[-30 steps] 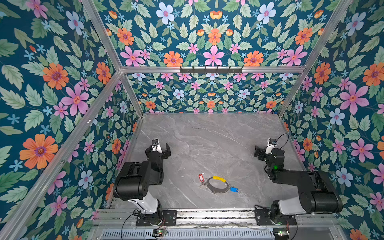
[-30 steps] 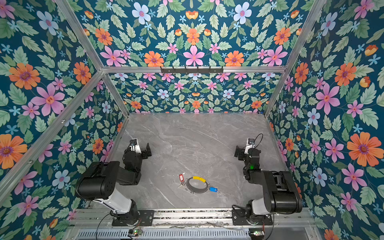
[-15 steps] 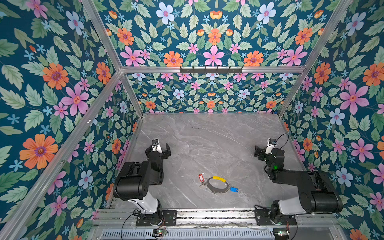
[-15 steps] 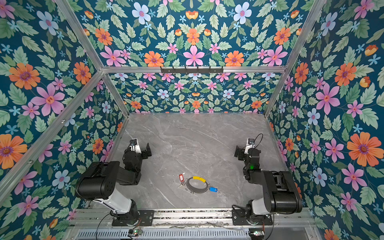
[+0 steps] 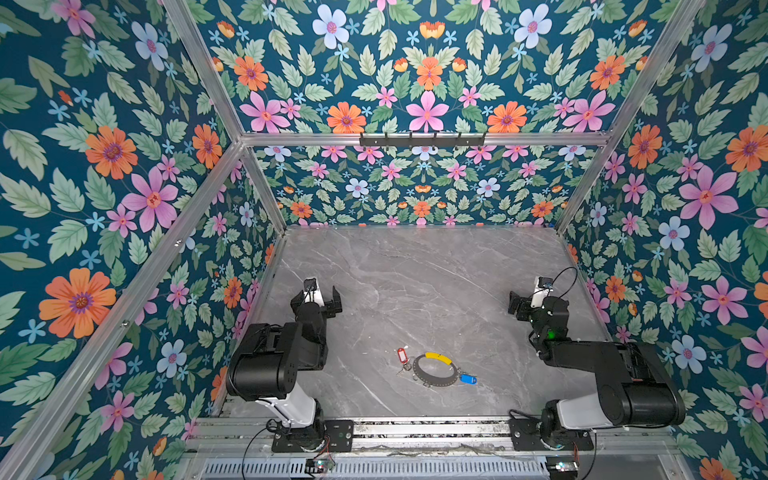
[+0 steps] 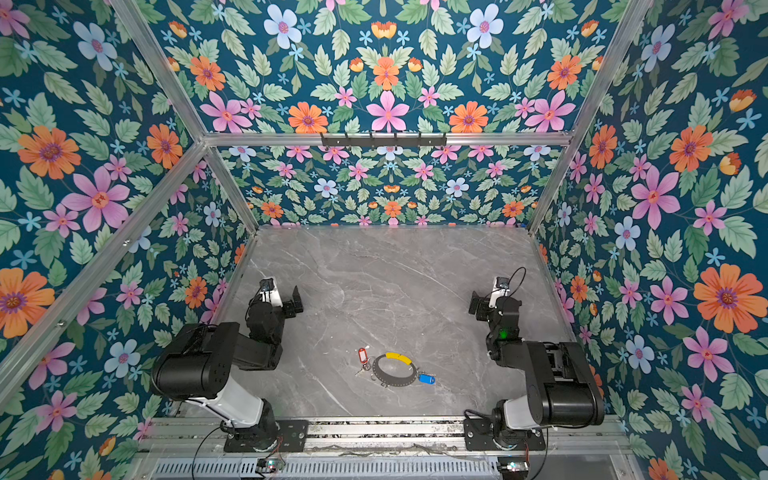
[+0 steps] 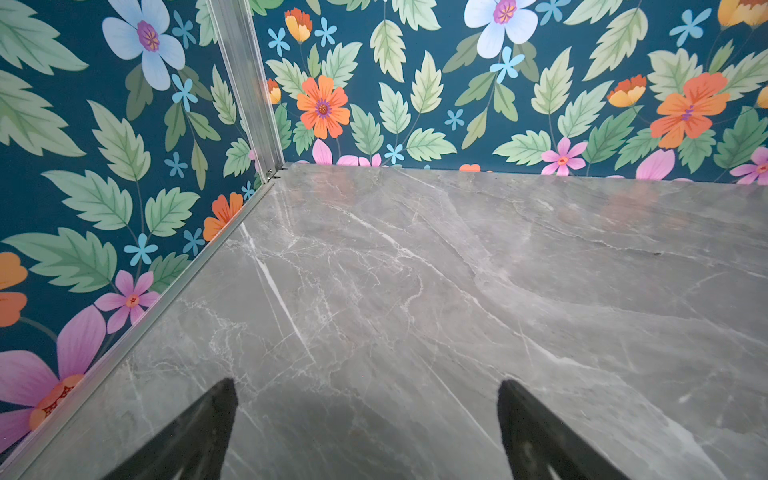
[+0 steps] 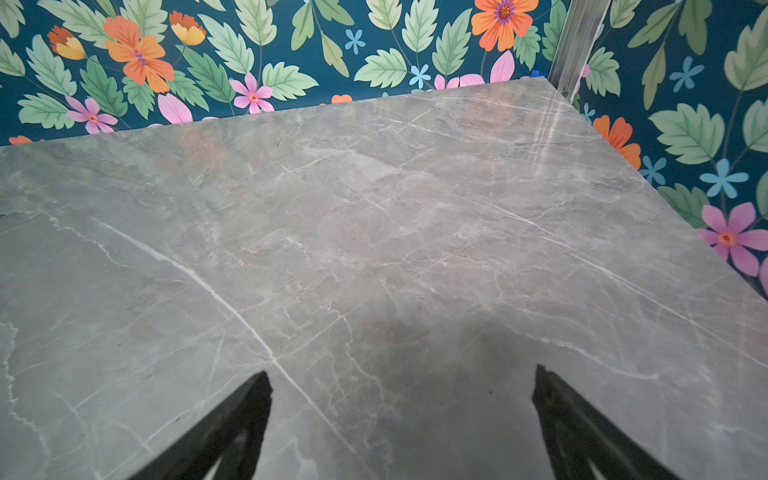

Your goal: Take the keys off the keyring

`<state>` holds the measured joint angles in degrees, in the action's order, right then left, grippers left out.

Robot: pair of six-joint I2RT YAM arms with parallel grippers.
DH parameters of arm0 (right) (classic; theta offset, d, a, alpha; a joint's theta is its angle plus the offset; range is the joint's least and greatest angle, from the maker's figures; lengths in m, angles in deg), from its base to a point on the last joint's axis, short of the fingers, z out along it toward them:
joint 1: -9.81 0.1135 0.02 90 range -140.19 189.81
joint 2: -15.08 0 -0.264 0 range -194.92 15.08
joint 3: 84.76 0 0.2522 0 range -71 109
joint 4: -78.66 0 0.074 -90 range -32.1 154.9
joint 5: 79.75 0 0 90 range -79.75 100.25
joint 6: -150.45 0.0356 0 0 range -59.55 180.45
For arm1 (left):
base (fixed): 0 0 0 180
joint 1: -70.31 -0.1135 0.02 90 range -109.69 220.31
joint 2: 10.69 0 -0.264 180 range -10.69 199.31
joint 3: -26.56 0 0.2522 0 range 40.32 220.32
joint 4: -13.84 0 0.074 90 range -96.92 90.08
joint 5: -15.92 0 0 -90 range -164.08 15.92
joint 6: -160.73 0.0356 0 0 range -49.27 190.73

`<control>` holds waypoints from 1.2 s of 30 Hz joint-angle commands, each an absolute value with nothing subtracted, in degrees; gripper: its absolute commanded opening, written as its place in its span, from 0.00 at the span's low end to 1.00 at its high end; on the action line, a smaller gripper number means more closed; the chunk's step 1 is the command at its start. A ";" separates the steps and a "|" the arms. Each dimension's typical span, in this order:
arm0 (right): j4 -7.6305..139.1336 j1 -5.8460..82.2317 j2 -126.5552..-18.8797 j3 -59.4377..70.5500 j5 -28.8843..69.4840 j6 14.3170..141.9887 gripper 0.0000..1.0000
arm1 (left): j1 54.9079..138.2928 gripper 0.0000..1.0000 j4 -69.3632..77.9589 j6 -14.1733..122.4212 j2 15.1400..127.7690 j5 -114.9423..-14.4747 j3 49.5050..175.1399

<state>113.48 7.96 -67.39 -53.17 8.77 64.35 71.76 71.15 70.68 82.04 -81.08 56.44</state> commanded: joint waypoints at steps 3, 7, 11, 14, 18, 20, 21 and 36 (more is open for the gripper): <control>114.69 7.98 -67.38 -52.88 8.89 64.11 0.99 | 71.72 1.00 72.41 70.73 82.02 -81.02 56.57; 114.70 7.98 -67.32 -52.87 9.02 64.14 0.99 | 71.72 1.00 72.40 70.73 81.98 -80.93 56.53; 114.60 7.96 -67.32 -52.88 9.10 64.14 0.99 | 71.72 1.00 72.33 70.73 82.04 -80.85 56.52; 114.42 7.88 -67.41 -52.78 9.41 64.35 0.99 | 71.68 1.00 72.32 70.72 81.98 -80.72 56.60; 111.92 7.92 -64.74 -52.27 8.75 64.37 0.99 | 72.48 1.00 72.53 70.63 79.02 -84.21 55.20; 105.89 8.04 -60.73 -51.16 8.17 64.62 0.99 | 72.76 1.00 69.77 70.55 74.14 -85.96 54.47; 102.57 8.35 -58.84 -50.39 7.48 65.03 0.99 | 72.86 1.00 67.81 70.40 72.10 -86.59 54.47; 63.89 9.51 -48.11 -39.07 9.73 102.53 0.99 | 72.07 1.00 37.16 26.50 45.53 -92.24 58.77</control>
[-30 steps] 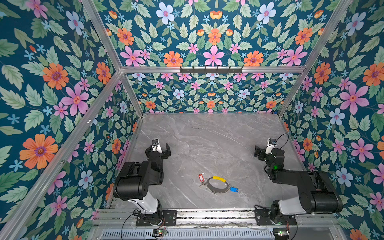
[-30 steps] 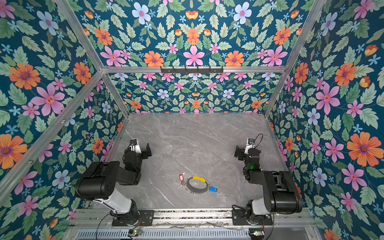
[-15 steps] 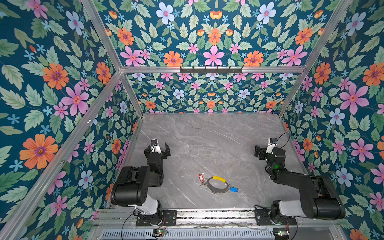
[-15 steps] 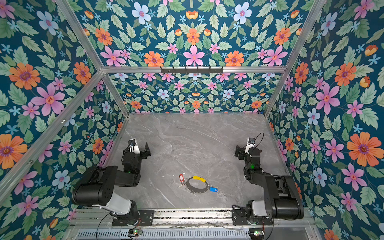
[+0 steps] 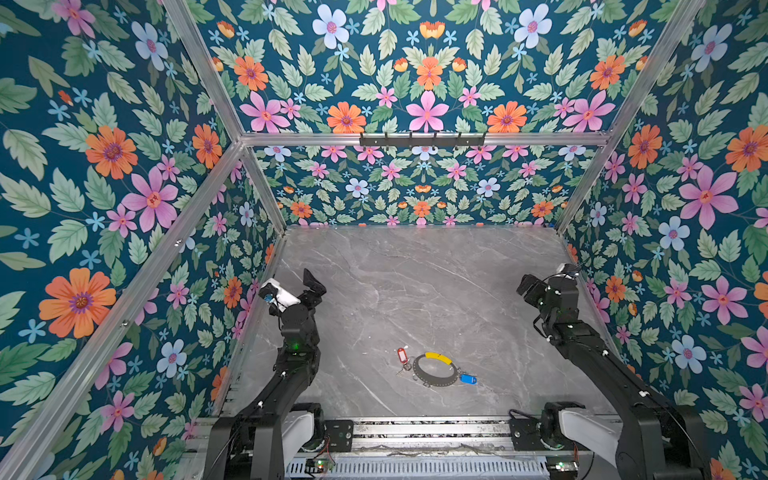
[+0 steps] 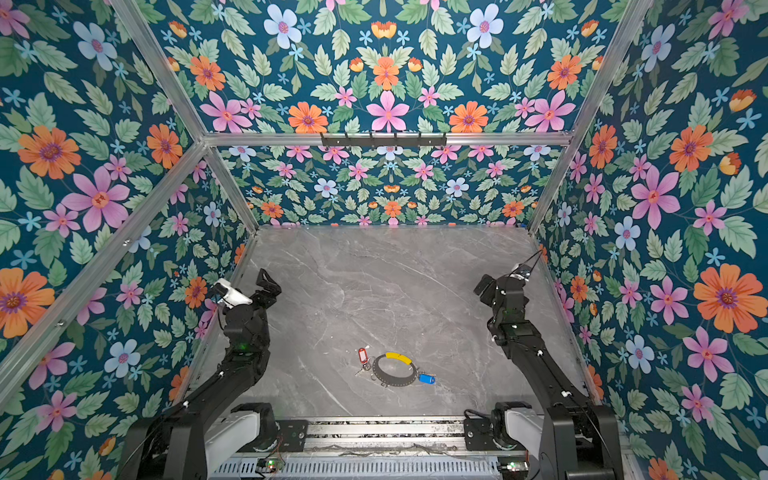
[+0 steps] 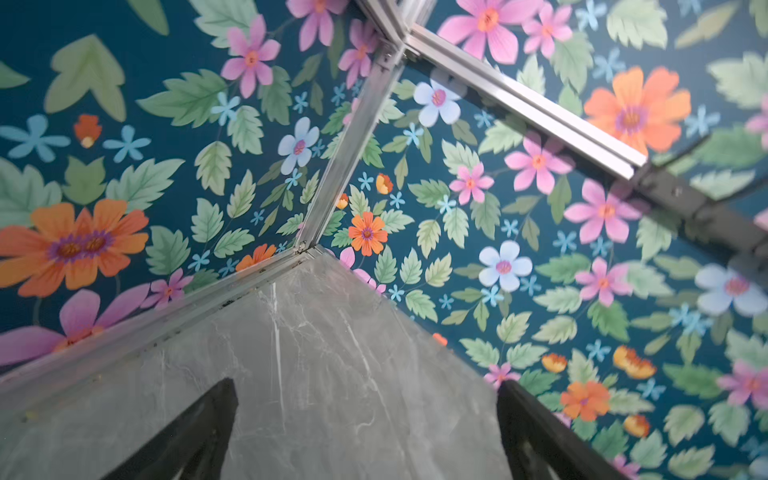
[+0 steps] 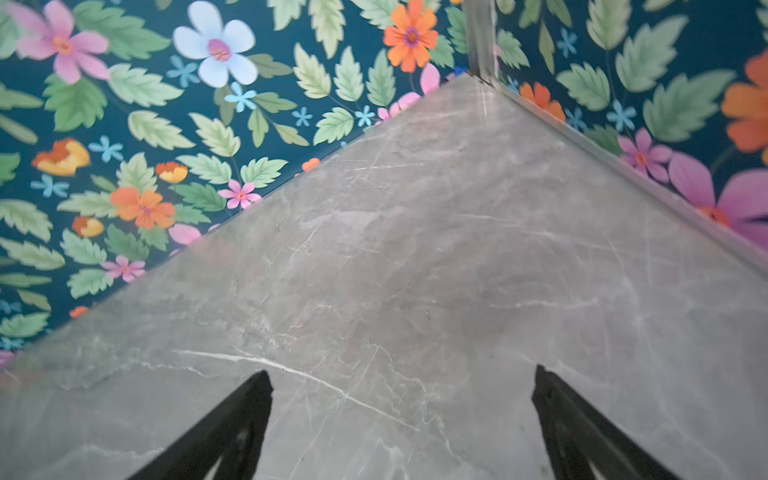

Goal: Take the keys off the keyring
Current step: 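Move both grippers forward toward the silver keyring on the table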

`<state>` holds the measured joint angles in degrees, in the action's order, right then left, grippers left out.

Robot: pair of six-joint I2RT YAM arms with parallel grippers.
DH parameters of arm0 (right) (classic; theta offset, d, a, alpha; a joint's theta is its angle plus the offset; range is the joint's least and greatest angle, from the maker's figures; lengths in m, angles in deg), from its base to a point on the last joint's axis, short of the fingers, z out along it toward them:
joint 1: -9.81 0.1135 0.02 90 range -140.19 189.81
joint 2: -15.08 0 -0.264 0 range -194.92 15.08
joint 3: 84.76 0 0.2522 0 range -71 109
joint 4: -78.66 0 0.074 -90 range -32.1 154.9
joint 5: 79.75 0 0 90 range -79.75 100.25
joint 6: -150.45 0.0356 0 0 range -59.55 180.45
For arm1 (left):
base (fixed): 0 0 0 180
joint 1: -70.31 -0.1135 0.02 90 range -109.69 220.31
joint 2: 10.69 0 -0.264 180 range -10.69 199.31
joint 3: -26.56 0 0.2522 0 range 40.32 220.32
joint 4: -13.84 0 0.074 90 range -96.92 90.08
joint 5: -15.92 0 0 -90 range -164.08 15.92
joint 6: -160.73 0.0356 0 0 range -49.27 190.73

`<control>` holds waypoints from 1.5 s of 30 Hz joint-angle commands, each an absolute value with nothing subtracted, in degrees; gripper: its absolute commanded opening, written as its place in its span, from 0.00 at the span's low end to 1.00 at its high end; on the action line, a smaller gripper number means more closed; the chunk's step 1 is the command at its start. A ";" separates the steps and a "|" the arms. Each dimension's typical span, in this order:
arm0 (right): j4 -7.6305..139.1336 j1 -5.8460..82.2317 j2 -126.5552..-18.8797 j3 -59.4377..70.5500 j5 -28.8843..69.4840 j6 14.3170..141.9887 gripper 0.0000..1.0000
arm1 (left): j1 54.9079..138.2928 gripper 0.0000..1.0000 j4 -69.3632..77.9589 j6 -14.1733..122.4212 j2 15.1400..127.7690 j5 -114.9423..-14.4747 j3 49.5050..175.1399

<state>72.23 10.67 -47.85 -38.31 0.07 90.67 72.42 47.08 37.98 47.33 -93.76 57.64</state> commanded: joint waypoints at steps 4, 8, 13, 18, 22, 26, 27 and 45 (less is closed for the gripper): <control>66.53 10.20 -47.20 -42.20 19.49 107.06 0.99 | 72.07 1.00 37.99 25.84 44.82 -83.60 59.33; 55.38 16.39 -47.27 -37.81 24.11 101.76 0.93 | 72.07 0.95 34.89 23.57 44.44 -73.15 60.77; 44.53 26.63 -46.73 -37.25 27.66 101.58 0.80 | 72.72 0.75 28.05 22.12 48.42 -57.91 63.89; 37.70 39.40 -46.80 -36.90 25.01 102.86 0.72 | 78.51 0.73 29.38 20.54 50.81 -53.58 61.07; 36.30 44.63 -49.87 -35.84 25.63 103.47 0.68 | 86.49 0.72 28.29 23.51 51.64 -56.83 60.14; 35.97 46.81 -53.03 -35.01 26.41 104.62 0.63 | 90.48 0.67 27.66 24.58 53.27 -58.18 59.91; 36.02 47.37 -53.62 -34.76 26.51 104.87 0.61 | 90.89 0.66 27.68 24.66 53.74 -58.11 59.77; 36.76 52.12 -64.87 -31.53 27.01 104.84 0.32 | 92.32 0.55 28.90 25.61 56.09 -55.89 58.91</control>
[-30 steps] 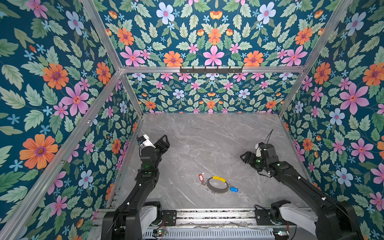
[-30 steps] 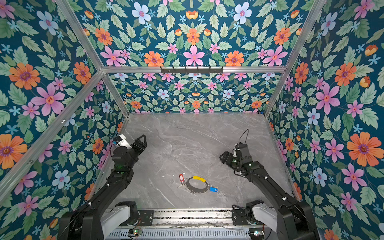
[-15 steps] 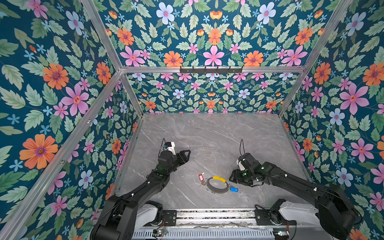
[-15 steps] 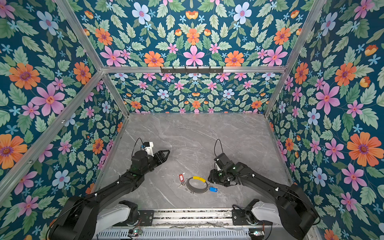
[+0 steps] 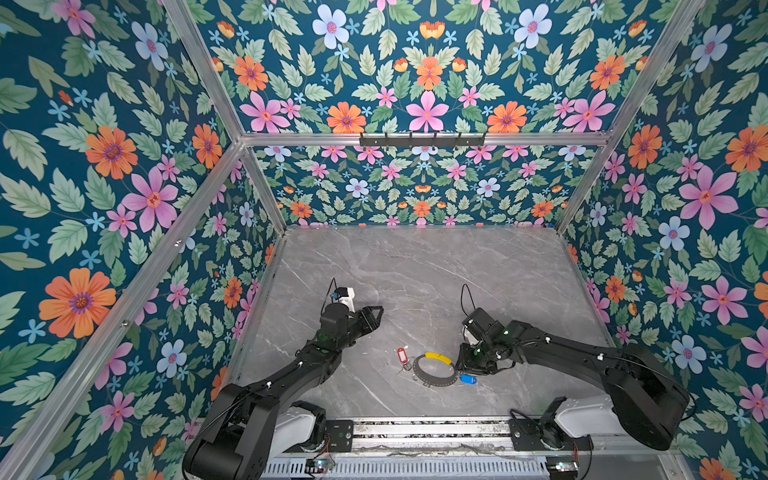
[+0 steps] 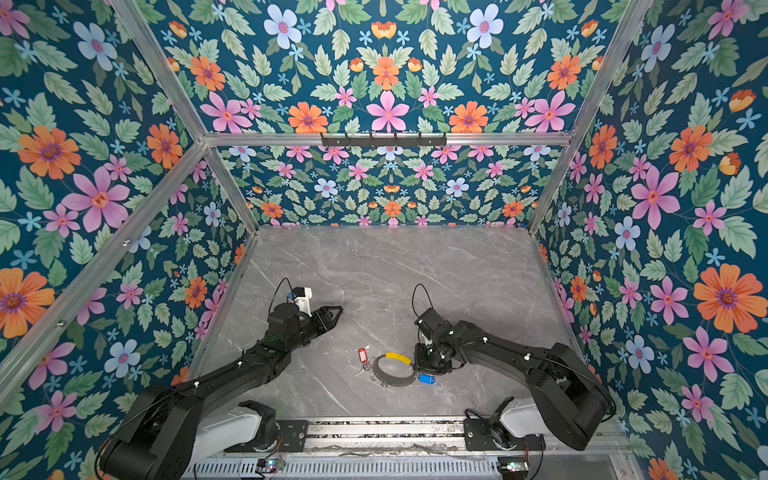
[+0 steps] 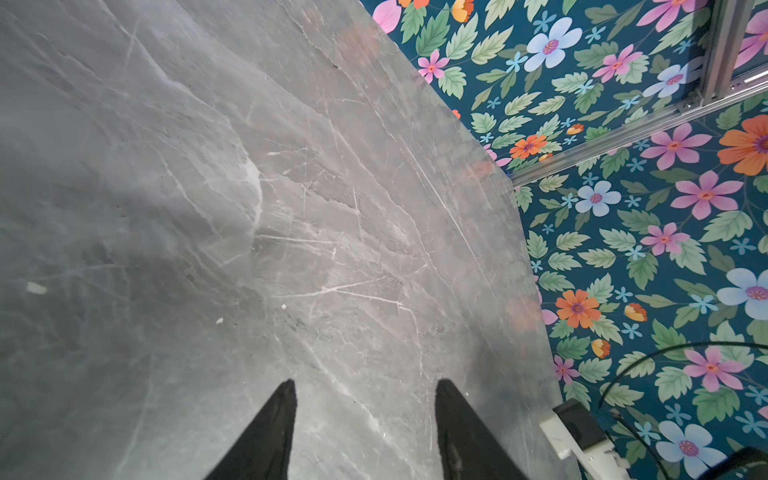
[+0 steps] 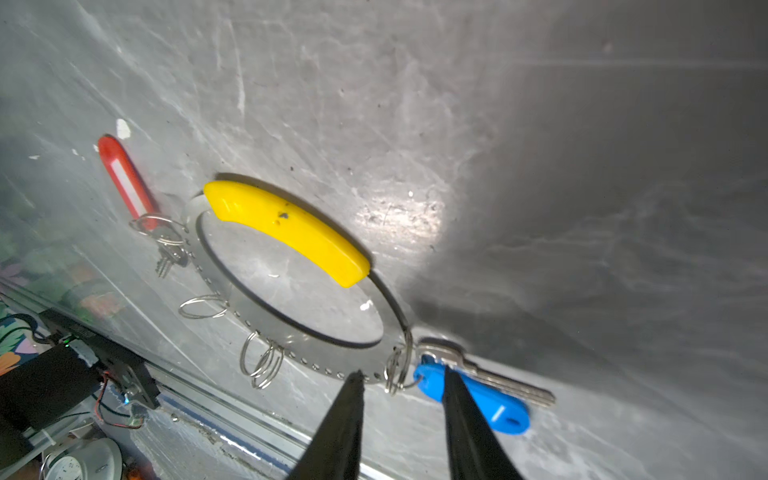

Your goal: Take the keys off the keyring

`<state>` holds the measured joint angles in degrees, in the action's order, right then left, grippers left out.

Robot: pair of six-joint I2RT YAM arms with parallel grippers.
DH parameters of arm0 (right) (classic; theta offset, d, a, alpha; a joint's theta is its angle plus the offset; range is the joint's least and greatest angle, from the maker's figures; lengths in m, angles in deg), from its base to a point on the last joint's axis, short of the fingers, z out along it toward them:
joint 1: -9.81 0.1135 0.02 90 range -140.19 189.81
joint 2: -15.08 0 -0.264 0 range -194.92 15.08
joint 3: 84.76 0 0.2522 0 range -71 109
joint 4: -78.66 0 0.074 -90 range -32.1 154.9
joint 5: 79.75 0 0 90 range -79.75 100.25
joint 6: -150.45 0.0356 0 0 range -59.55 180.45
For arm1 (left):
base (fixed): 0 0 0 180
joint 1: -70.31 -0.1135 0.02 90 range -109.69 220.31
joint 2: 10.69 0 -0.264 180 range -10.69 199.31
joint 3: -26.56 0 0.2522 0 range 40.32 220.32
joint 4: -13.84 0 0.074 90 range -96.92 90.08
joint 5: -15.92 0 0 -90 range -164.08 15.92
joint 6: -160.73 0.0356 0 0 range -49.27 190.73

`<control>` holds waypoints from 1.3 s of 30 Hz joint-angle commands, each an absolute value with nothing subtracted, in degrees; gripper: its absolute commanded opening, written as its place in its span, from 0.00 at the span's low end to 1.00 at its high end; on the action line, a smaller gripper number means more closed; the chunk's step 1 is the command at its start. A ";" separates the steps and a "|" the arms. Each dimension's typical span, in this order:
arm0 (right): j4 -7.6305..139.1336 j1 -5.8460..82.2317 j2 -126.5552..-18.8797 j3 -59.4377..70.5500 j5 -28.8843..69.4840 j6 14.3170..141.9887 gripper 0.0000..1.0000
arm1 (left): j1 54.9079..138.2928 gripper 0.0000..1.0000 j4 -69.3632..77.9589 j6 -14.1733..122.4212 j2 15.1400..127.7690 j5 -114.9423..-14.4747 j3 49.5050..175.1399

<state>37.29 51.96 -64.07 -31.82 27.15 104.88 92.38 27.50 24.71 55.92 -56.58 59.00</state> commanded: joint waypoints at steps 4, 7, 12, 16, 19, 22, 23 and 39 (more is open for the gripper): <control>37.39 52.35 -65.91 -31.06 27.10 104.11 0.27 | 92.37 0.54 29.17 25.44 56.37 -55.45 58.96; 37.13 52.41 -66.32 -30.66 26.51 103.23 0.24 | 92.39 0.52 29.30 25.46 56.44 -55.18 58.87; 37.22 52.44 -67.18 -30.20 26.51 102.12 0.20 | 92.43 0.51 30.08 24.89 57.21 -54.36 59.02; 36.96 52.42 -67.42 -30.04 26.34 101.57 0.18 | 92.46 0.49 30.91 24.47 57.96 -53.62 59.04; 36.93 52.44 -67.23 -30.26 26.16 101.08 0.14 | 92.55 0.48 31.35 24.19 58.30 -53.25 59.11; 37.53 52.43 -67.27 -30.39 25.96 100.25 0.06 | 92.71 0.48 31.80 24.04 58.40 -53.03 59.29; 37.80 52.44 -67.35 -30.39 25.79 99.80 0.05 | 92.72 0.48 31.87 24.05 58.51 -52.99 59.31; 48.65 52.39 -61.22 -29.90 25.50 86.68 0.00 | 93.47 0.51 33.43 23.67 56.33 -47.72 61.25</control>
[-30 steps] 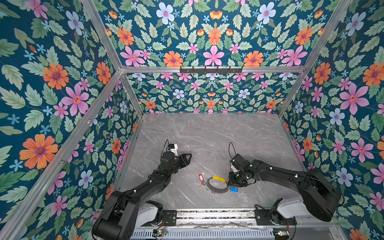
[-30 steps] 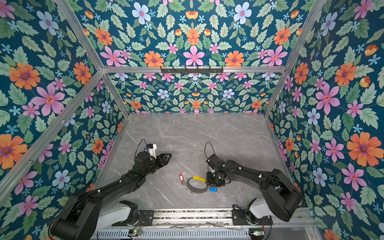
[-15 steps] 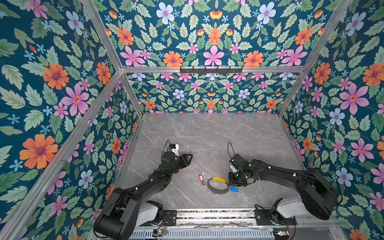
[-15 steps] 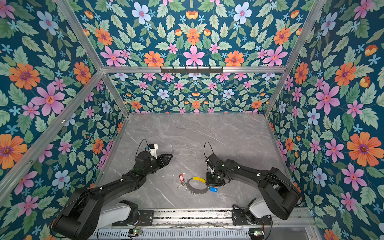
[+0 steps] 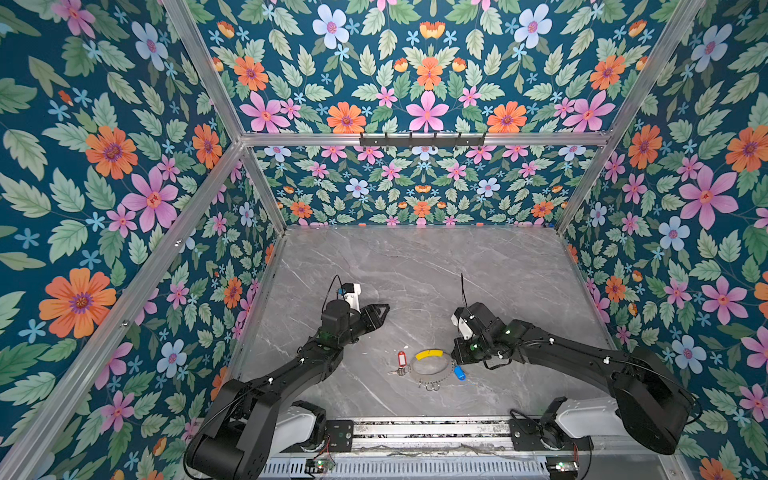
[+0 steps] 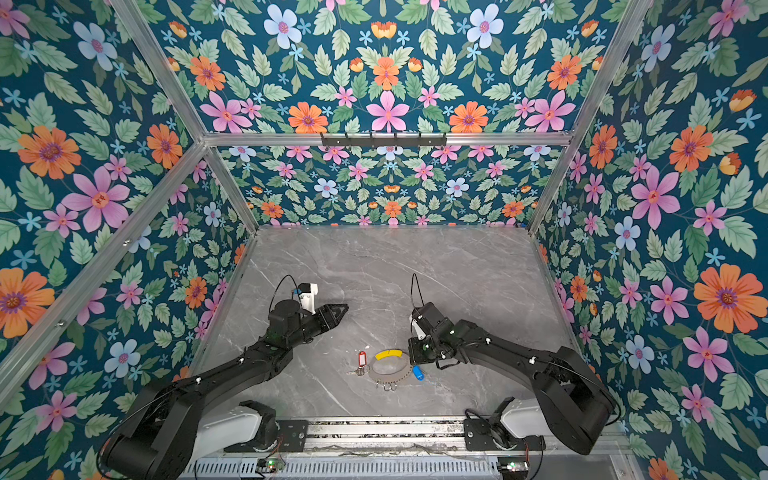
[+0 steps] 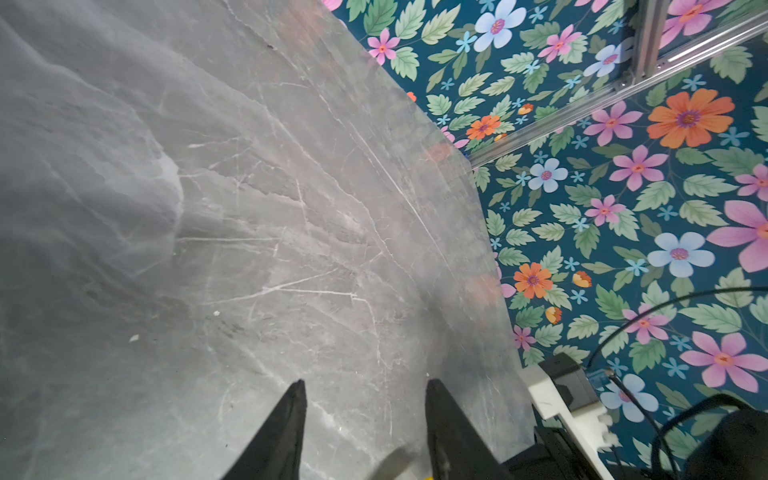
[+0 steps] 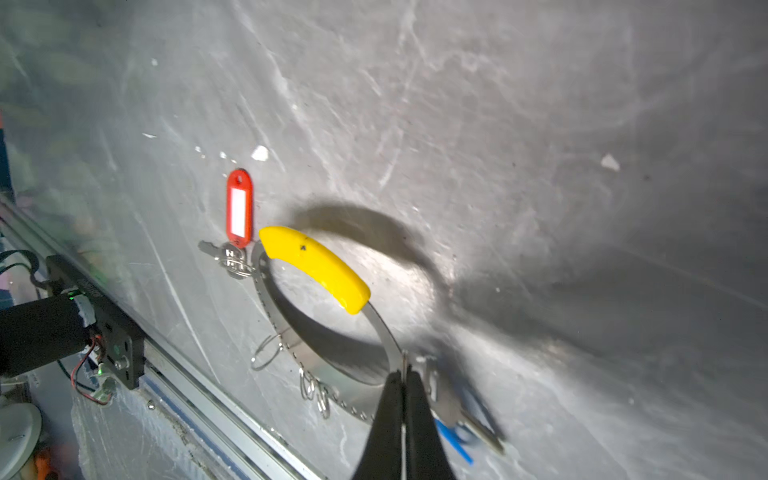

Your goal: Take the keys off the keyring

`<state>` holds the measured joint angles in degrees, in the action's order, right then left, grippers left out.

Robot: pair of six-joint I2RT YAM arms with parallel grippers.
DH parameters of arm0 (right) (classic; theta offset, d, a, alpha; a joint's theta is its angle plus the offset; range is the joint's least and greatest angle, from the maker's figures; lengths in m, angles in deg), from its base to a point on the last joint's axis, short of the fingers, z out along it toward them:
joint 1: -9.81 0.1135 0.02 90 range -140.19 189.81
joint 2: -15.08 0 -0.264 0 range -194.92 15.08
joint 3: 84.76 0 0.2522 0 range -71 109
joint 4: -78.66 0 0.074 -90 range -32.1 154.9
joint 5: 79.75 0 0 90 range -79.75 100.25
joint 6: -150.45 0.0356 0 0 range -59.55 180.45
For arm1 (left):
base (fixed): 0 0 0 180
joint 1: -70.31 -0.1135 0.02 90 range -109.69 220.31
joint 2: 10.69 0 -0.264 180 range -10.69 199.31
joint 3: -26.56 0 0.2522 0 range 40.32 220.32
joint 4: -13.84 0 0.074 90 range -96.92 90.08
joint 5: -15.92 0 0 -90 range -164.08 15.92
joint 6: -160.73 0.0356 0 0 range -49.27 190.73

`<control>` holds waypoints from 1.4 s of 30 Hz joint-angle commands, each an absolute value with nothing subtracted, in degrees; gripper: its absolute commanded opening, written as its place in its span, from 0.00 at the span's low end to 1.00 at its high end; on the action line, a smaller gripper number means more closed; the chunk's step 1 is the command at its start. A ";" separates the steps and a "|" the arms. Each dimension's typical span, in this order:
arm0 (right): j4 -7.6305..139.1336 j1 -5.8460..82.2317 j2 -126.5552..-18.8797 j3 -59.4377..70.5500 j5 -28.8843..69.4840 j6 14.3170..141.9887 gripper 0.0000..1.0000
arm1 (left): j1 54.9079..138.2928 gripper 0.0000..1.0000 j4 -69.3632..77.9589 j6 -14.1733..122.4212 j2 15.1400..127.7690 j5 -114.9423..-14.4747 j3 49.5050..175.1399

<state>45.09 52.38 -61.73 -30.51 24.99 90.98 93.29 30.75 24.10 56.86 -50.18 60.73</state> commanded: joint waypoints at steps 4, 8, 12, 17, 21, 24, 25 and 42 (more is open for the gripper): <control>51.18 52.39 -60.63 -29.17 27.69 84.24 0.00 | 93.73 0.55 35.60 22.95 54.56 -45.58 61.47; 53.27 52.44 -60.11 -28.98 29.48 83.29 0.00 | 93.86 0.59 38.40 21.83 53.54 -42.48 61.84; 53.49 52.38 -62.05 -28.55 28.33 84.25 0.00 | 93.95 0.64 35.22 22.36 53.33 -41.24 63.50; 51.80 52.43 -65.01 -27.61 26.61 85.34 0.07 | 93.97 0.67 34.13 22.22 55.26 -40.23 63.99; 49.57 52.44 -65.62 -26.68 24.63 86.00 0.29 | 94.15 0.70 32.65 22.50 55.41 -39.80 63.65; 48.76 52.44 -65.06 -26.83 23.75 86.33 0.42 | 95.51 0.70 24.59 26.31 54.99 -41.41 65.33; 48.73 52.39 -64.80 -26.97 23.57 86.49 0.44 | 96.27 0.70 21.90 27.82 54.75 -42.22 65.99; 43.13 52.43 -50.09 -36.19 14.29 91.79 0.52 | 118.61 0.63 -3.18 36.85 63.41 -52.97 74.74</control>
<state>44.89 52.40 -51.55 -35.12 16.71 90.10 116.02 -0.68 36.38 62.26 -50.81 73.95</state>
